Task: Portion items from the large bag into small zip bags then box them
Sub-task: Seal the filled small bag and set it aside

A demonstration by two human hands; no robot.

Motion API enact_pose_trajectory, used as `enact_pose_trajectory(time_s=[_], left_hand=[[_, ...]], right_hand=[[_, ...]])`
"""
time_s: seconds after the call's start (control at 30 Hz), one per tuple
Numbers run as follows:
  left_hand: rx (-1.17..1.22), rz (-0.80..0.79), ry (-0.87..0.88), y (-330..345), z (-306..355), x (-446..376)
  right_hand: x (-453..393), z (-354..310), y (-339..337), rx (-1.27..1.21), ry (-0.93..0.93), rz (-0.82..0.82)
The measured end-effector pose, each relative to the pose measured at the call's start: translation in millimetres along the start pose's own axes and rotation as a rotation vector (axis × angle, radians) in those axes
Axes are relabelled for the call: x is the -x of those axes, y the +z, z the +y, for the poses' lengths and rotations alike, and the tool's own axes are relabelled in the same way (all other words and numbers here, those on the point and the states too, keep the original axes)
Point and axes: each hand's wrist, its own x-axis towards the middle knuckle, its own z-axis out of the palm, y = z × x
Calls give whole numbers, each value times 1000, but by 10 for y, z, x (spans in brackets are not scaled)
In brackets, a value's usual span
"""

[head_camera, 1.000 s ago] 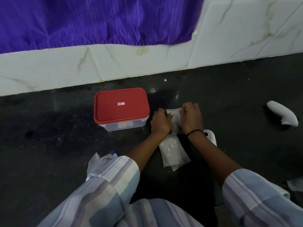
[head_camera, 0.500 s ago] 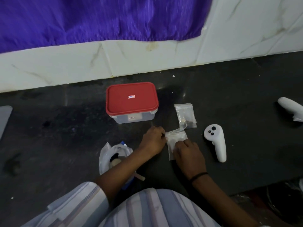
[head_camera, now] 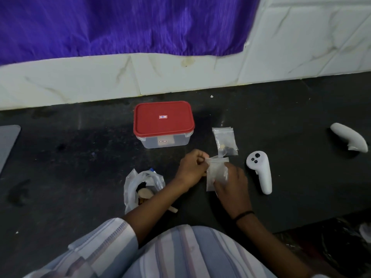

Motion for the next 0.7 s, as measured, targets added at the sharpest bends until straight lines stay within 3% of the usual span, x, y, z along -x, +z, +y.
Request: enact_pose_trajectory(time_s=[0.13,0.23,0.37,0.53,0.7], left_hand=[[50,15,111,-74,146,181],[-59,66,331,-180,241,417],[-199,168,591,-344,312,777],[-221,230,592,-505,207,1016],[-18,198,436,-608,160,1098]], right_hand=[[93,-233,-269,-178,-87,192],[188,-493,-448,-399,-168,161],[236,-731,-537,-367,-378,110],[268,-928,-477,-453,-400,30],[204,-1017,-368,-572,-257,-135]])
